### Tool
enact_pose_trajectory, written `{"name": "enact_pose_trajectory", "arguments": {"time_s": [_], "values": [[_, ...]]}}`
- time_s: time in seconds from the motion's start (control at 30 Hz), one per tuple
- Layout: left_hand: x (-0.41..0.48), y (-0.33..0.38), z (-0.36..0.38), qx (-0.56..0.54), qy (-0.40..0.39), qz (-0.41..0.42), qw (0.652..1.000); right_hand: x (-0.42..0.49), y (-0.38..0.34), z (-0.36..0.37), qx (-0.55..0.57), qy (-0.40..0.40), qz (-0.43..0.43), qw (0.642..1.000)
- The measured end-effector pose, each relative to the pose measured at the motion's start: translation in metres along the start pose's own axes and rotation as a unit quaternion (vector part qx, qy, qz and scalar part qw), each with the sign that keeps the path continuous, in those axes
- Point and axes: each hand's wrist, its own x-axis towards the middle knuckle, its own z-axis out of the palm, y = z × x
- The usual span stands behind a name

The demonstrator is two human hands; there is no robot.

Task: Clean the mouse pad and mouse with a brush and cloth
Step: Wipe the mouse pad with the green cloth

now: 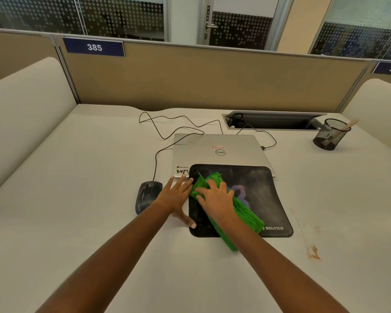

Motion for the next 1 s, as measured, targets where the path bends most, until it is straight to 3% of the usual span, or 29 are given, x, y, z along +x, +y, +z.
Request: {"name": "enact_pose_trajectory", "arguments": {"time_s": [0.17,0.3,0.4,0.67,1.0], "values": [[0.001,0.000,0.000,0.011,-0.001,0.001,1.000,-0.055,0.010,0.014,0.026,0.010,0.006,1.000],[0.003,-0.001,0.002,0.014,0.003,0.006,1.000,-0.090,0.012,0.011,-0.012,0.089,0.010,0.996],[0.003,-0.002,0.002,0.018,0.002,0.009,1.000,-0.074,0.017,0.017,0.035,0.036,0.012,0.999],[-0.001,0.000,-0.002,0.016,-0.003,0.005,1.000,0.009,0.004,0.000,-0.021,-0.002,0.020,1.000],[0.001,-0.001,0.000,0.028,0.003,0.005,1.000,-0.066,0.017,0.022,0.013,0.038,-0.025,0.999]]}}
